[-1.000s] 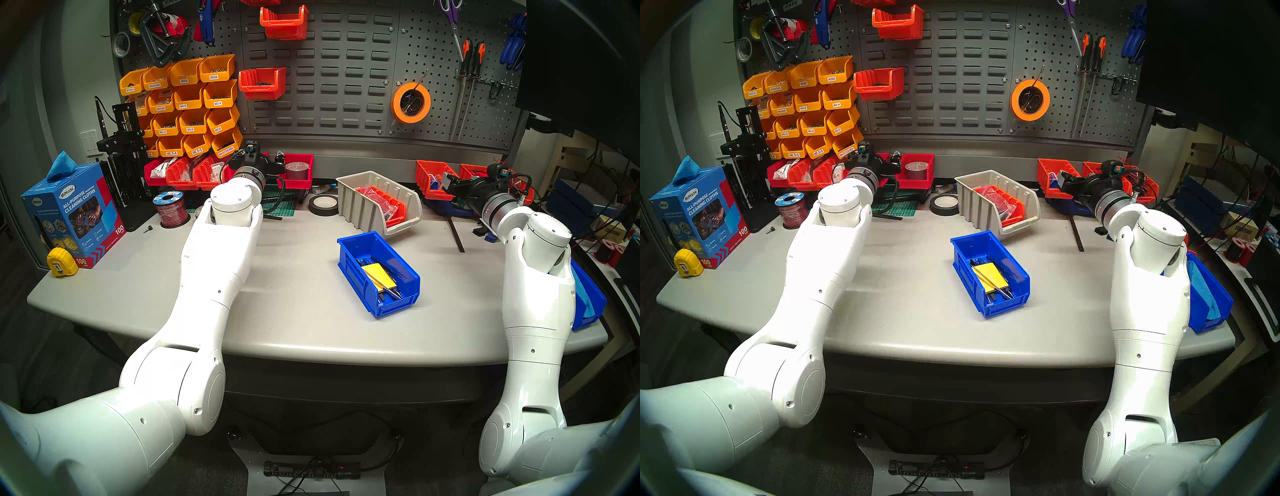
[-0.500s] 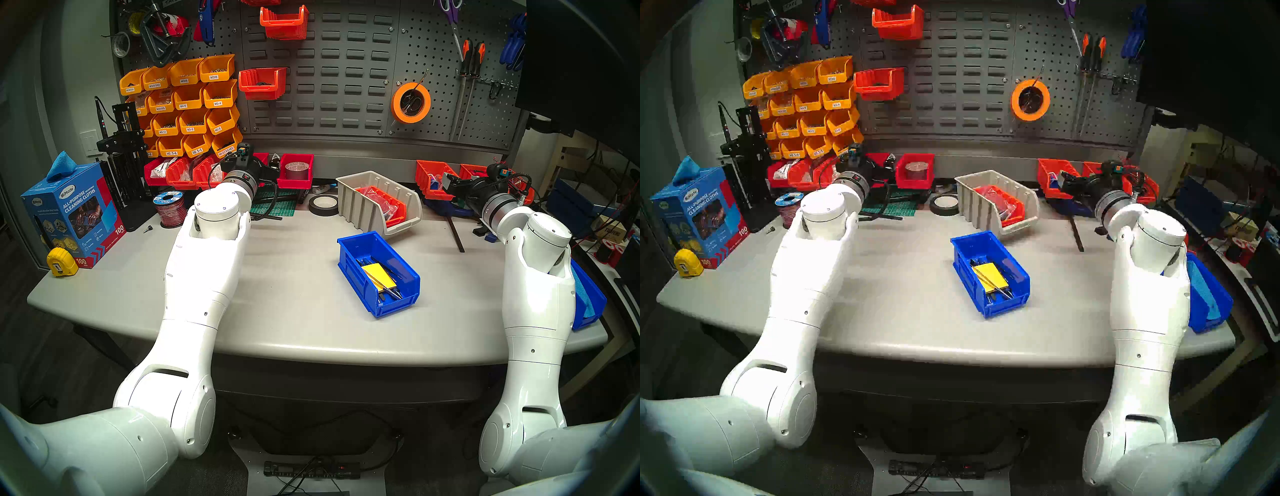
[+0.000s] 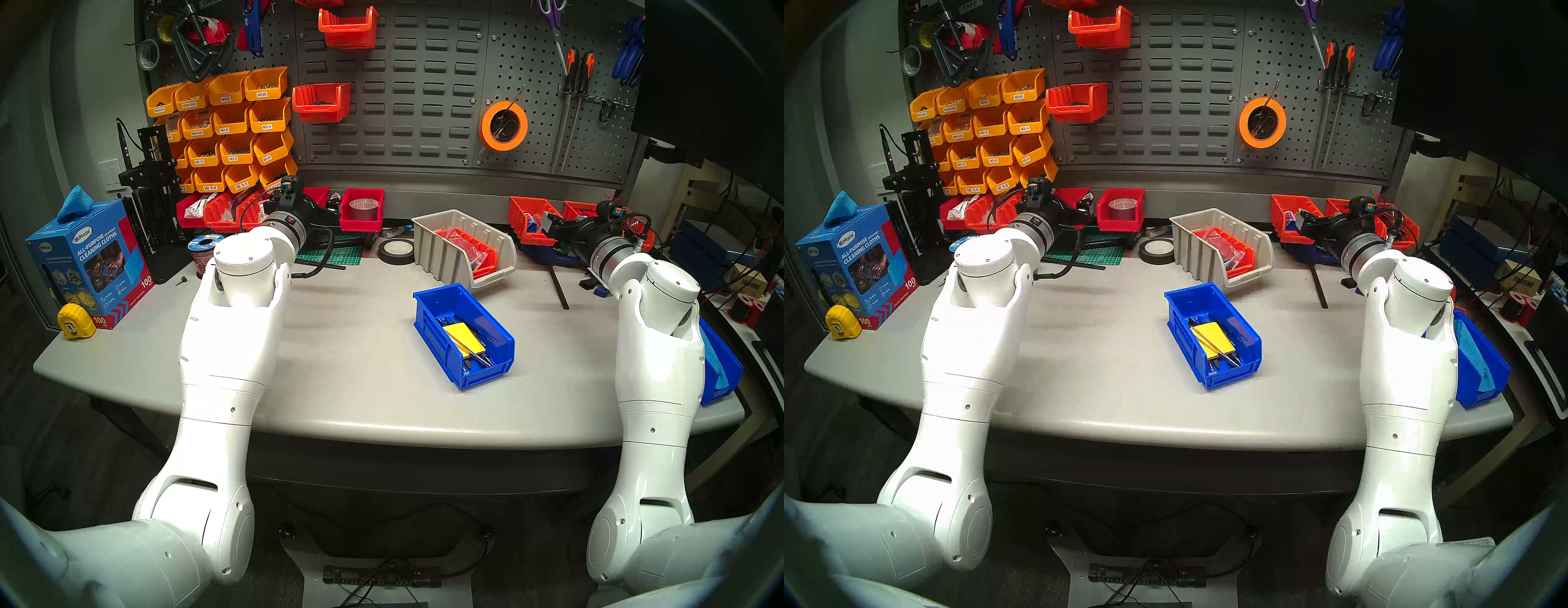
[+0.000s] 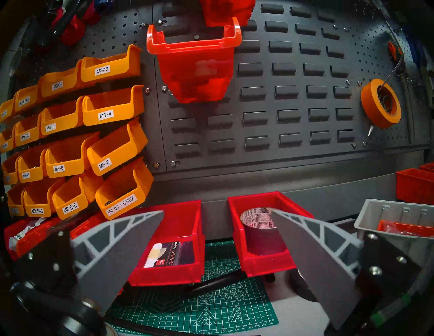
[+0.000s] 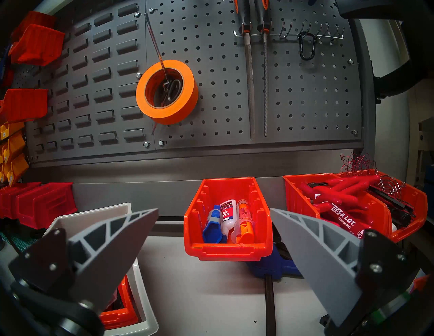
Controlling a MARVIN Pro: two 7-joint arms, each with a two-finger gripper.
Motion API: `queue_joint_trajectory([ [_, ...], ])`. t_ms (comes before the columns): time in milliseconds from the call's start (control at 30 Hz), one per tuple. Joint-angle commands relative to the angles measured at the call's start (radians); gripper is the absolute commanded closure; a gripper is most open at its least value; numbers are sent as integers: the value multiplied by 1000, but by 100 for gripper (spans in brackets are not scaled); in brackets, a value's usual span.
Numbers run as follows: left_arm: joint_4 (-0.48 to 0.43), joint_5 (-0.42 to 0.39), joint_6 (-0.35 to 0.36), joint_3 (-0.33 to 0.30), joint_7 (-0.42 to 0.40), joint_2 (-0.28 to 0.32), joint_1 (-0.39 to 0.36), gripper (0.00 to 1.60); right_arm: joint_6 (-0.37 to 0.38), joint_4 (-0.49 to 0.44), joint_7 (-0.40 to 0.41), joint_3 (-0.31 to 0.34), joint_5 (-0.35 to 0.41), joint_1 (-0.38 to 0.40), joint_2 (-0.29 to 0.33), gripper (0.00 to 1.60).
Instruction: Hang all the unorganized tool boxes onto the wall
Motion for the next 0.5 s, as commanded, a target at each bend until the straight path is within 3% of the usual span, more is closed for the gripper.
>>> queue_joint_trajectory([
  [0, -106, -12, 81, -7, -20, 12, 29, 0, -2, -16, 0, 0, 1, 6, 1, 0],
  [233, -227, -12, 205, -14, -16, 17, 80, 0, 17, -17, 9, -8, 1, 17, 12, 0],
  [467, -237, -12, 236, -14, -15, 18, 79, 0, 56, 20, 67, -12, 36, 64, 41, 0],
])
